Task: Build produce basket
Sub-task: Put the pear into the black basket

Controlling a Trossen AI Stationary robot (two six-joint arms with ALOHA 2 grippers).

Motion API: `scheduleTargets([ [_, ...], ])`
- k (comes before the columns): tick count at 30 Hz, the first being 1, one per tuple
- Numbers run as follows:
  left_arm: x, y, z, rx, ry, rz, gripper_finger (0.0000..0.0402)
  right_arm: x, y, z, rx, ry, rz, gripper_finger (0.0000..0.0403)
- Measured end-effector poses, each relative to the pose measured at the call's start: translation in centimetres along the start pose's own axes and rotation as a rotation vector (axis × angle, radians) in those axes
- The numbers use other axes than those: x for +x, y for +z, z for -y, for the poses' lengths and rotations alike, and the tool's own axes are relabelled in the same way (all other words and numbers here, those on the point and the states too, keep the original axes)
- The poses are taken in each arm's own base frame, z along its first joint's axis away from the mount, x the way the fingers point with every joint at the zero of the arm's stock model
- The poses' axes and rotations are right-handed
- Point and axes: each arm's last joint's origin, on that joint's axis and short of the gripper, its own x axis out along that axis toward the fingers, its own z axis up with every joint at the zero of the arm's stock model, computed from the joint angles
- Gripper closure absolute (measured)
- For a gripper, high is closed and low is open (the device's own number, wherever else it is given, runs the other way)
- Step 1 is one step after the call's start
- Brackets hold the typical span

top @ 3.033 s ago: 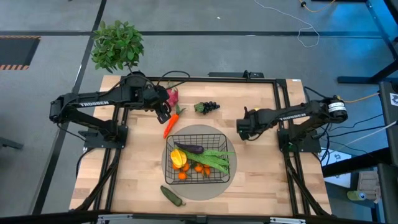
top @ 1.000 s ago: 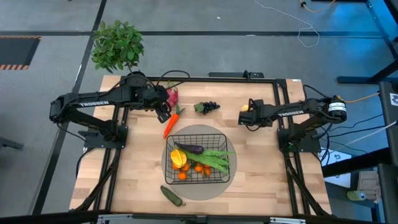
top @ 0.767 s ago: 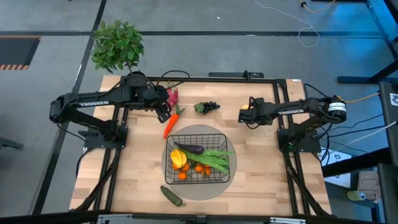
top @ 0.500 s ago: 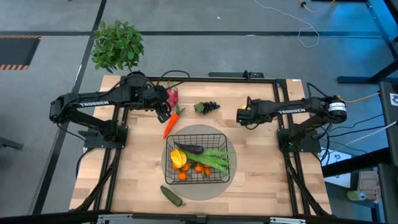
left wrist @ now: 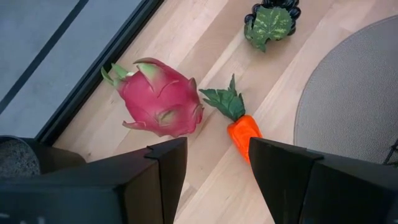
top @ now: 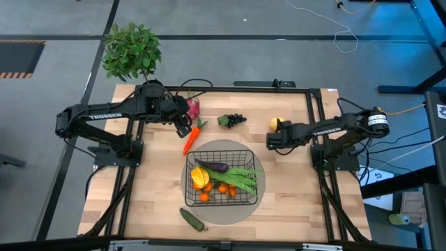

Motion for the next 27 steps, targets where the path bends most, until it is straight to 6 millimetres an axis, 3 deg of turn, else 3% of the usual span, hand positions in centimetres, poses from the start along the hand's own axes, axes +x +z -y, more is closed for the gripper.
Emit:
scheduleTargets([
  [6, 0.0, 0.0, 0.0, 0.000, 0.000, 0.001, 0.0240, 1.0, -0.2, -0.8, 0.004, 0.128, 0.059, 0.0268],
  [27, 0.0, 0.0, 0.0, -0.003, 0.000, 0.001, 0.0240, 1.5, -0.2, -0.1, 0.009, 0.041, 0.120, 0.0268],
])
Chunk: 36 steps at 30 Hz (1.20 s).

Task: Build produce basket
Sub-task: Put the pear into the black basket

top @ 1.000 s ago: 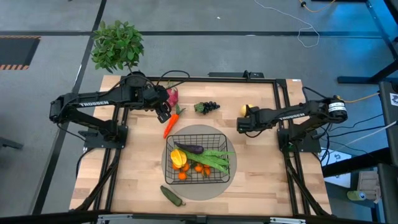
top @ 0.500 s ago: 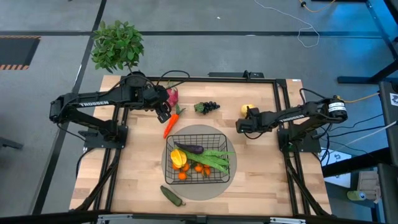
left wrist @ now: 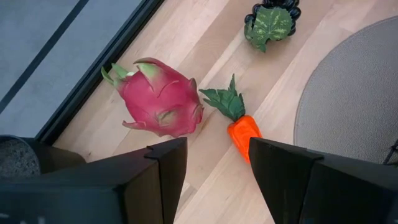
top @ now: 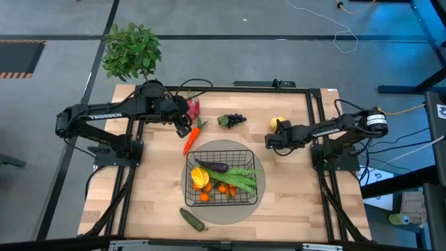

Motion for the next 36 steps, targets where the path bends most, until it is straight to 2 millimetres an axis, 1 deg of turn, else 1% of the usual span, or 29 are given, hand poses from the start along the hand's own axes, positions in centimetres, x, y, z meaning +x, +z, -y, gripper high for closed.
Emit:
scheduleTargets([
  [7, 0.00, 0.02, 0.00, 0.000, 0.000, 0.002, 0.0240, 0.53, -0.22, -0.17, -0.010, -0.026, 0.008, 0.0268],
  [12, -0.01, 0.05, 0.01, -0.001, -0.001, 0.005, 0.0240, 0.69, 0.09, -0.08, 0.013, -0.039, 0.030, 0.0268],
  [17, -0.01, 0.06, 0.01, -0.001, -0.002, 0.006, 0.0240, 0.92, 0.46, 0.05, 0.009, -0.047, 0.015, 0.0268],
  [27, -0.01, 0.06, 0.01, -0.001, -0.002, 0.006, 0.0240, 1.06, 0.74, -0.24, -0.006, -0.013, 0.001, 0.0271],
  [29, -0.01, 0.06, 0.01, -0.001, -0.002, 0.006, 0.0240, 1.06, 0.74, -0.26, -0.001, -0.011, -0.001, 0.0280],
  [31, 0.00, 0.06, 0.01, -0.001, -0.002, 0.006, 0.0240, 1.06, 0.74, -0.31, 0.003, -0.006, -0.003, 0.0298],
  [36, -0.01, 0.06, 0.01, -0.001, -0.002, 0.006, 0.0240, 1.06, 0.73, -0.33, 0.004, -0.003, -0.009, 0.0368],
])
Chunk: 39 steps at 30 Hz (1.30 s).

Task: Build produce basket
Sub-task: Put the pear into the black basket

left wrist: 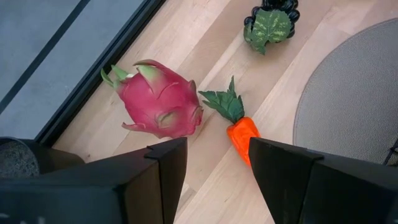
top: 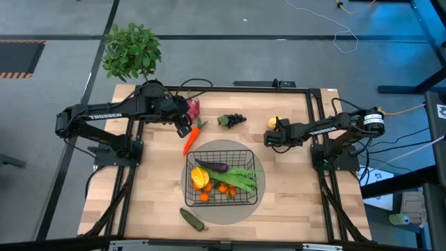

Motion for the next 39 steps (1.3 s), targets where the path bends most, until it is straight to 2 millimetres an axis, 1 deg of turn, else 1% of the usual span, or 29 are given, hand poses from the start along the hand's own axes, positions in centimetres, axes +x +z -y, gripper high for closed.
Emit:
scheduleTargets([
  [2, 0.0, 0.0, 0.0, 0.000, 0.000, 0.000, 0.0240, 0.0, 0.0, 0.0, -0.002, -0.003, -0.001, 0.0392],
  [3, 0.0, 0.0, 0.0, 0.000, 0.000, 0.000, 0.0240, 0.0, 0.0, 0.0, -0.002, -0.004, 0.000, 0.0397],
  [7, 0.0, 0.0, 0.0, 0.000, 0.000, 0.000, 0.0240, 0.0, 0.0, 0.0, -0.014, -0.001, -0.005, 0.0401],
  [9, 0.0, 0.0, 0.0, 0.000, 0.000, 0.000, 0.0240, -0.2, -0.1, -0.1, -0.052, 0.004, -0.002, 0.0401],
  [13, 0.0, 0.0, 0.0, 0.000, 0.000, 0.000, 0.0240, -1.4, 0.5, -0.9, -0.112, 0.011, 0.039, 0.0402],
  [16, 0.0, 0.0, 0.0, 0.000, 0.000, 0.000, 0.0240, -2.7, 1.5, -1.6, -0.164, -0.008, 0.097, 0.0403],
  [19, 0.0, 0.0, 0.0, 0.000, 0.000, 0.000, 0.0240, -4.5, 2.5, -2.3, -0.223, -0.042, 0.145, 0.0403],
  [24, 0.0, 0.0, 0.0, 0.000, 0.000, 0.000, 0.0240, -8.3, 4.6, -3.4, -0.304, -0.089, 0.248, 0.0403],
  [30, 0.0, 0.0, 0.0, 0.000, 0.000, 0.000, 0.0240, -13.3, 6.6, -5.3, -0.456, -0.006, 0.346, 0.0403],
  [32, 0.0, 0.0, 0.0, 0.000, 0.000, 0.000, 0.0240, -14.9, 6.9, -5.9, -0.517, 0.036, 0.364, 0.0403],
  [35, 0.0, 0.0, 0.0, 0.001, 0.000, 0.000, 0.0240, -17.2, 7.0, -6.5, -0.604, 0.130, 0.348, 0.0403],
  [39, 0.0, 0.0, 0.0, 0.008, 0.000, 0.000, 0.0240, -20.1, 6.0, -7.2, -0.728, 0.295, 0.302, 0.0403],
])
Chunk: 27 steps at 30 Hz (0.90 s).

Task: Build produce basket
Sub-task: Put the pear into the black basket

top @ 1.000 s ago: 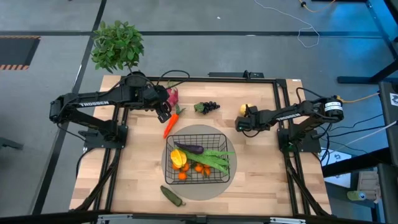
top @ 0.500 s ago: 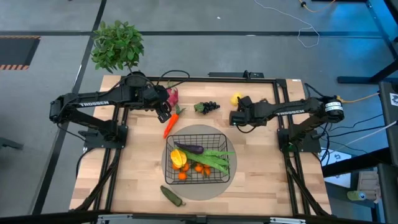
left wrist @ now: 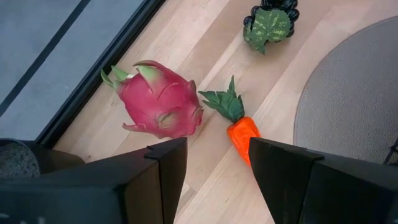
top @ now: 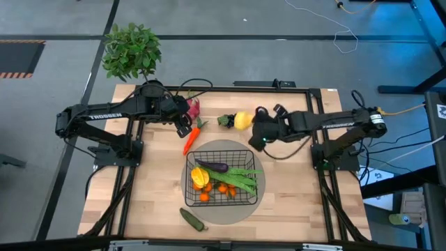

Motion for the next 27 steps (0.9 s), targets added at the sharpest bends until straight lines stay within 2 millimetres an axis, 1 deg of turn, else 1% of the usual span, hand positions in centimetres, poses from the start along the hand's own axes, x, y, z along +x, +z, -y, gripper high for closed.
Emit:
scheduleTargets([
  [3, 0.0, 0.0, 0.0, 0.000, 0.000, 0.000, 0.0240, -1.8, -0.2, -1.5, -0.064, 0.133, -0.006, 0.0403],
  [6, 0.0, 0.0, 0.0, 0.001, 0.001, 0.000, 0.0240, -3.1, -0.8, -2.9, -0.103, 0.251, -0.020, 0.0403],
  [9, 0.0, 0.0, 0.0, 0.001, 0.001, 0.000, 0.0240, -3.9, -1.6, -3.9, -0.095, 0.327, -0.045, 0.0403],
  [12, 0.0, 0.0, 0.0, 0.000, 0.001, 0.000, 0.0240, -4.2, -2.1, -4.8, -0.055, 0.346, -0.062, 0.0403],
  [15, 0.0, 0.0, 0.0, 0.001, 0.001, 0.000, 0.0240, -4.1, -2.6, -5.8, -0.045, 0.359, -0.093, 0.0403],
  [20, 0.0, 0.0, 0.0, 0.000, 0.001, 0.000, 0.0240, -2.5, -3.4, -7.8, -0.098, 0.360, -0.168, 0.0403],
  [27, 0.0, 0.0, 0.0, 0.000, 0.002, 0.001, 0.0240, -0.7, -3.6, -8.9, -0.116, 0.350, -0.240, 0.0403],
])
